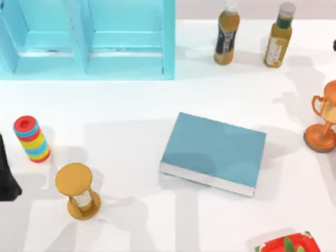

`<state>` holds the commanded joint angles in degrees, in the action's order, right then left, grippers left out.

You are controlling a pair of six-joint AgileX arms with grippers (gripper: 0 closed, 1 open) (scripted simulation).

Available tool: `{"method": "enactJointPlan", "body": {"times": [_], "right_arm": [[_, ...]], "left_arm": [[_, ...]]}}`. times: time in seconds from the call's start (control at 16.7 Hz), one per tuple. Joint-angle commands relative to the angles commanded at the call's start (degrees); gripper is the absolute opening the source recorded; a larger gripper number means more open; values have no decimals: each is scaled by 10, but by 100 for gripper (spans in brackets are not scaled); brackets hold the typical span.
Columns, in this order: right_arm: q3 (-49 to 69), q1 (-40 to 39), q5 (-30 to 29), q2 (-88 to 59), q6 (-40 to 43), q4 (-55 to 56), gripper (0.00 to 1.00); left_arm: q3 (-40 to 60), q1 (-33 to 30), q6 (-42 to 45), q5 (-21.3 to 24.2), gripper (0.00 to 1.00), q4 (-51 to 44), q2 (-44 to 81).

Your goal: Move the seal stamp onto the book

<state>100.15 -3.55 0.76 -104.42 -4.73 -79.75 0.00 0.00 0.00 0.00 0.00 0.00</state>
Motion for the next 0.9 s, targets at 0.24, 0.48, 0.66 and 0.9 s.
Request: {"method": "enactJointPlan", "body": {"times": [0.24,0.48,0.66,0.9], "right_arm": [[48,-126,13,-57,-109,78,0],[75,-260,10,-139,-226,106,0],[83,-309,-2,-185,-286,84,0],[82,-310,-10,-206,-312,65,0]], "left_arm": [[0,0,0,0,100,0,0],[0,0,0,0,100,0,0],[0,0,0,0,100,0,0],[0,0,0,0,100,0,0]]}}
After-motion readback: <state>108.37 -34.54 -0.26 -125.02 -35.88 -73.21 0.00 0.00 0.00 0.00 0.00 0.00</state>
